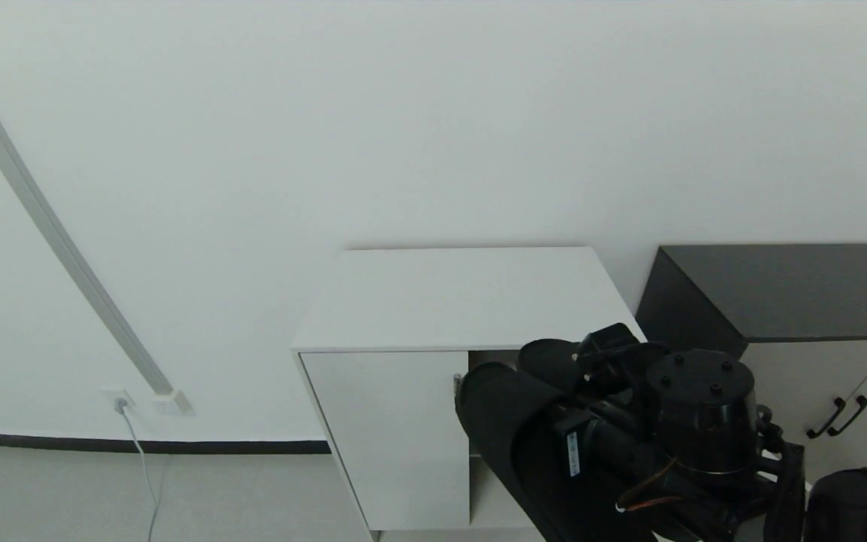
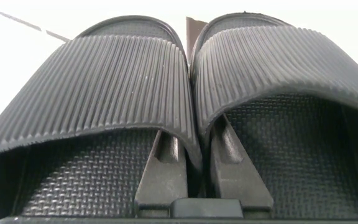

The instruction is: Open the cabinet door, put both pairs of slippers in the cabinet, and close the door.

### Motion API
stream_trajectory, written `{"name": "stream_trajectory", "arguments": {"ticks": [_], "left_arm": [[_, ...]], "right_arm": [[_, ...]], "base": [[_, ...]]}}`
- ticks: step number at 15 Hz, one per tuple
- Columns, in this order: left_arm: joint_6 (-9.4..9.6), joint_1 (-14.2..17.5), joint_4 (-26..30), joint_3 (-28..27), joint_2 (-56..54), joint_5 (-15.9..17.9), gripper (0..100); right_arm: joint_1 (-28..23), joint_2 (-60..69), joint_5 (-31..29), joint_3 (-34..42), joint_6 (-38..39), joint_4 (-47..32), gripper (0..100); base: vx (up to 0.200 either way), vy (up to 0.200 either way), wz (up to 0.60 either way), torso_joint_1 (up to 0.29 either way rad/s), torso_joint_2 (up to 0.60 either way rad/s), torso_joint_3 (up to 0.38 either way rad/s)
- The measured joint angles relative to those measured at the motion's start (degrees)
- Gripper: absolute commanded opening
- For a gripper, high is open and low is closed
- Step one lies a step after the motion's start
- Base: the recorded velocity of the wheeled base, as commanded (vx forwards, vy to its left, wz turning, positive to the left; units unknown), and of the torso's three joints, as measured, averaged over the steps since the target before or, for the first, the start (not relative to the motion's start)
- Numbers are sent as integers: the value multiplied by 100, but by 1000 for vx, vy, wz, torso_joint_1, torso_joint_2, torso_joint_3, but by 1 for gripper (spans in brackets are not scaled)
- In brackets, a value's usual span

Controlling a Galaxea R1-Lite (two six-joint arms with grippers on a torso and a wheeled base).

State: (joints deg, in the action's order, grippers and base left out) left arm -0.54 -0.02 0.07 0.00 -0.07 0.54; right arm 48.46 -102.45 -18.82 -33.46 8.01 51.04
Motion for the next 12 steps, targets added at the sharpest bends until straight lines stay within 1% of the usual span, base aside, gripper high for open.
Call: {"name": "stream_trajectory", "arguments": {"ticks": [4, 7, 10, 12], "left_arm": [[-4, 2, -7, 0, 0, 0, 0], [-1, 2, -7, -2, 0, 0, 0], [-4, 2, -7, -2, 0, -2, 0], [-1, 2, -7, -2, 0, 0, 0]], "right_arm": [[-15, -13, 2, 45, 0, 30, 0], [-12, -35, 9, 130, -32, 282, 0], [-11, -135, 11, 150, -43, 351, 0], [-15, -193, 0, 174, -43, 362, 0]], "base": [[0, 0, 0, 0, 0, 0], [0, 0, 0, 0, 0, 0], [0, 0, 0, 0, 0, 0], [0, 0, 0, -115, 227, 139]]}}
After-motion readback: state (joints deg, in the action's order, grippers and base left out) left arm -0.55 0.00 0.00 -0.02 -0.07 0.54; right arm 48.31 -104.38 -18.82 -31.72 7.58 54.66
